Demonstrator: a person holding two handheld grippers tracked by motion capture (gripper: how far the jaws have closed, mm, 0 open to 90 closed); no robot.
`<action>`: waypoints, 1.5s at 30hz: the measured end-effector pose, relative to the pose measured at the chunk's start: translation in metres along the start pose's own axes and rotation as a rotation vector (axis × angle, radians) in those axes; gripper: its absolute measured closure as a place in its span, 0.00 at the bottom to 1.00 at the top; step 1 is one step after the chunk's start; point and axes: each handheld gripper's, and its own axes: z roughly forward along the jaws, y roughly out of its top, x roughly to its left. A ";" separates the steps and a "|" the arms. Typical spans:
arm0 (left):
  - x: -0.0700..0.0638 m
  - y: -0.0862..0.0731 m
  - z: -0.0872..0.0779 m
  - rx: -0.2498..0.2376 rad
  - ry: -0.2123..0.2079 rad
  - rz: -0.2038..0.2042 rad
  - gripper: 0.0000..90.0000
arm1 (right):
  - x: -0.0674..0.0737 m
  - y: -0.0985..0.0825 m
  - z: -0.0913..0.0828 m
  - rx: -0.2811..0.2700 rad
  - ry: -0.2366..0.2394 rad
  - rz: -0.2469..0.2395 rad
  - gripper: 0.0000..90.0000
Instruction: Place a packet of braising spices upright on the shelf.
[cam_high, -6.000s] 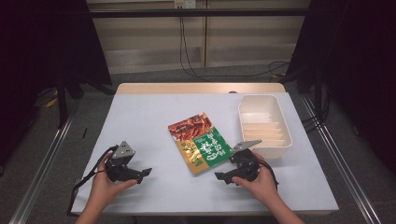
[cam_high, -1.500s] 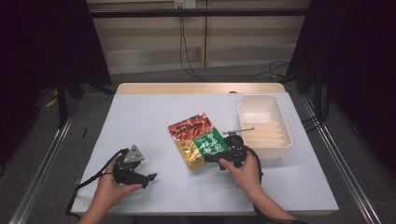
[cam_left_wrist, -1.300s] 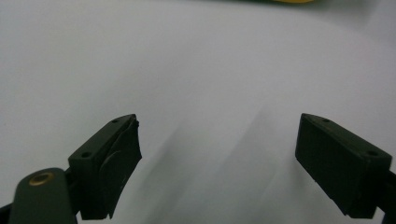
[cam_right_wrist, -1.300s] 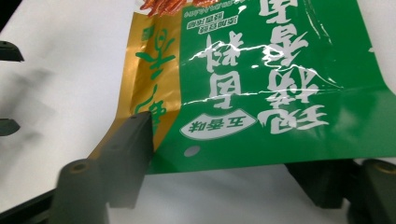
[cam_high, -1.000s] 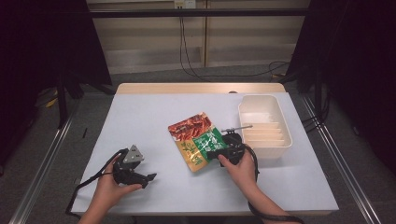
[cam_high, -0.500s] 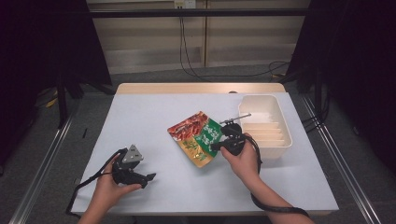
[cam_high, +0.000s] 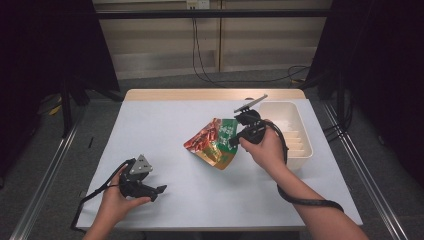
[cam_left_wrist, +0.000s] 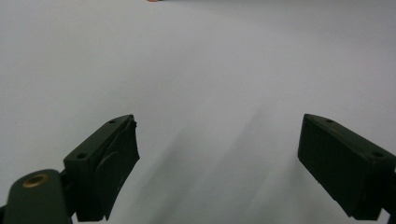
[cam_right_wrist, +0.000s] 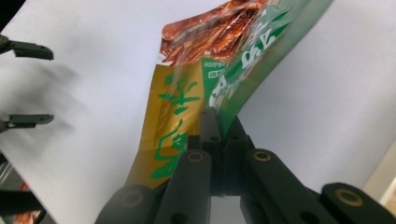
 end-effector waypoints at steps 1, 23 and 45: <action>0.001 0.000 0.000 -0.004 0.001 0.005 0.13 | 0.000 0.004 -0.003 0.004 0.010 -0.002 1.00; 0.002 0.001 -0.001 0.007 -0.013 0.000 0.13 | 0.013 0.080 -0.052 0.261 -0.033 -0.092 1.00; 0.001 0.001 -0.001 -0.004 0.003 0.000 0.13 | 0.031 0.114 -0.095 0.390 -0.100 -0.260 1.00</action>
